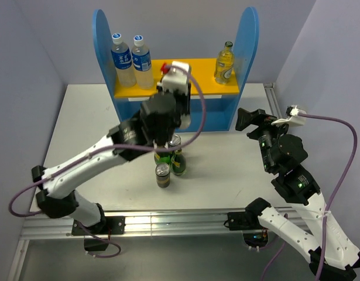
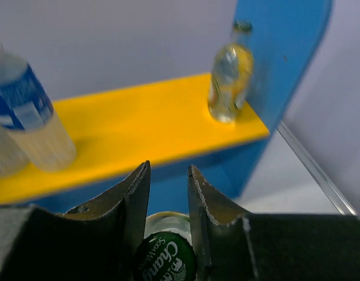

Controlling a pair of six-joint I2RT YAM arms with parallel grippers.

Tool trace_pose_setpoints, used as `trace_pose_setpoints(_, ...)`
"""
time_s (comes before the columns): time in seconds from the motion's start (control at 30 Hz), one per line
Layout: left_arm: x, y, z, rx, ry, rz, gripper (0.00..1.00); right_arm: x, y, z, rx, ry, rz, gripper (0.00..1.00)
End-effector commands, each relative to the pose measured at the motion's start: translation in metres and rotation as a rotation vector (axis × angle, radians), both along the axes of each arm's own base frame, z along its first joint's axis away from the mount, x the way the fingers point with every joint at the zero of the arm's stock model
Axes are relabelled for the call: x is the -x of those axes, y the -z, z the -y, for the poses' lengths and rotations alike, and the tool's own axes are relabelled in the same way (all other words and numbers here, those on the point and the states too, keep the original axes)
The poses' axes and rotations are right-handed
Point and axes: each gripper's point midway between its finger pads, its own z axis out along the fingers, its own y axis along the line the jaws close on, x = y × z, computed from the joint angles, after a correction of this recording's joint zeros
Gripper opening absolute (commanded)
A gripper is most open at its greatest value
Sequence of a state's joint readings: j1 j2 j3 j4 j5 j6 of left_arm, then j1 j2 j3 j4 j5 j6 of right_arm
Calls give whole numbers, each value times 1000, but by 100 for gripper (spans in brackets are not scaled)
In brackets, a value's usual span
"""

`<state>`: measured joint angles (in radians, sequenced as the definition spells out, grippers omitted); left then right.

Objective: Place and organize the beverage onto the shelf

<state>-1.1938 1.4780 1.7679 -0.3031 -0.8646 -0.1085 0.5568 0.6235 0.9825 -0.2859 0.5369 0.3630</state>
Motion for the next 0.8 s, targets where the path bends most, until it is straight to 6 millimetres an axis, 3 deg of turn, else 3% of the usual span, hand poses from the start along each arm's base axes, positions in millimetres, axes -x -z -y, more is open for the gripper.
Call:
trace_pose_setpoints(0.0, -39, -76, 11, 68, 59, 170, 0, 2, 0, 0, -14, -2, 8, 100)
trace_pose_setpoints(0.03, -51, -104, 2, 109, 76, 210, 0, 2, 1, -1, -13, -5, 7, 100)
trace_pose_setpoints(0.07, -71, -89, 19, 77, 77, 192, 0, 2, 1, -1, -16, -5, 8, 100)
trace_pose_setpoints(0.1, -76, -115, 12, 122, 72, 231, 0, 2, 2, -1, -18, -7, 8, 100)
trace_pose_setpoints(0.13, -90, -113, 12, 105, 72, 234, 0, 2, 2, -1, -19, -8, 10, 100)
trace_pose_setpoints(0.17, -108, -99, 26, 76, 74, 223, 0, 2, 3, -2, -19, -12, 6, 100)
trace_pose_setpoints(0.2, -118, -106, 19, 85, 61, 245, 0, 3, 2, -1, -22, -10, 12, 100)
trace_pose_setpoints(0.27, -132, -102, 29, 97, 91, 271, 0, 4, 3, -1, -23, -12, 12, 100)
trace_pose_setpoints(0.33, -150, -99, 24, 105, 76, 284, 0, 6, 2, 0, -27, -16, 19, 100)
trace_pose_setpoints(0.37, -158, -92, 33, 113, 98, 286, 0, 6, 2, 0, -29, -16, 20, 100)
trace_pose_setpoints(0.4, -168, -94, 27, 118, 89, 296, 0, 6, 2, -1, -30, -22, 22, 99)
trace_pose_setpoints(0.47, -182, -84, 36, 119, 110, 297, 0, 7, 2, 0, -31, -21, 23, 100)
trace_pose_setpoints(0.77, -208, -62, 62, 114, 179, 325, 0, 7, 5, -3, -33, -32, 26, 99)
